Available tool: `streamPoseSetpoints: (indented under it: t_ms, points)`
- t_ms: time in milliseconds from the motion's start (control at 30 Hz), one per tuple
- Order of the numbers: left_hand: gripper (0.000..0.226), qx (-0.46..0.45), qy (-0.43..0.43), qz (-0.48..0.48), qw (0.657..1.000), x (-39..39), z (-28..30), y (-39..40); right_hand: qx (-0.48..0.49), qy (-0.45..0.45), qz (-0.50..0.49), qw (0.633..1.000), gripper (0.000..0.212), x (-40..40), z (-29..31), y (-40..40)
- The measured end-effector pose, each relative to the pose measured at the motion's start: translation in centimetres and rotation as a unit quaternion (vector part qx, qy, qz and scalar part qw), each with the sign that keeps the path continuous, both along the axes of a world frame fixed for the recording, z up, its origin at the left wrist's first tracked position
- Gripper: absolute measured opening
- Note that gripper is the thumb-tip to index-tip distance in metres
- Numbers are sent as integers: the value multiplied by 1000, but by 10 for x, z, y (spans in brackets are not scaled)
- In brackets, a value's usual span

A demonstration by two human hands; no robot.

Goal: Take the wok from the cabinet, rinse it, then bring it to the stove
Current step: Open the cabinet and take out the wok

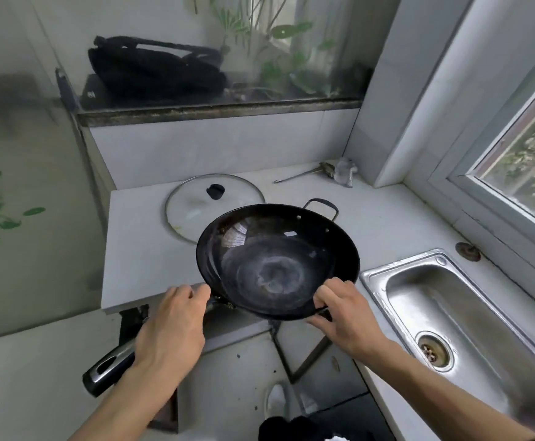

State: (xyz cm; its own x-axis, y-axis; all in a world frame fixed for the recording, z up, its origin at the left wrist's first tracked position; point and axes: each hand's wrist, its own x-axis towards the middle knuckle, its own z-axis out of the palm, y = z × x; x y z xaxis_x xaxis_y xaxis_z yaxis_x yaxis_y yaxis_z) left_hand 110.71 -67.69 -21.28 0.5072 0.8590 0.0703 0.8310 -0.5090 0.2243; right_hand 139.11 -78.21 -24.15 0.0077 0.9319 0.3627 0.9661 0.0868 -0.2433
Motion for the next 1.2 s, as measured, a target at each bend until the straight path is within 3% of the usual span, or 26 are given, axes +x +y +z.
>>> streamPoseSetpoints:
  t_ms: [667,800,1200]
  points:
    - [37,18,20,-64,998,221,-18,180,-18,23,-114,993,47,191,-48,142]
    - [45,17,22,-72,997,245,-27,199,-27,34,-117,992,46,214,-61,158]
    - [27,-1,39,-78,996,273,-47,225,-33,44,-121,991,47,236,-87,180]
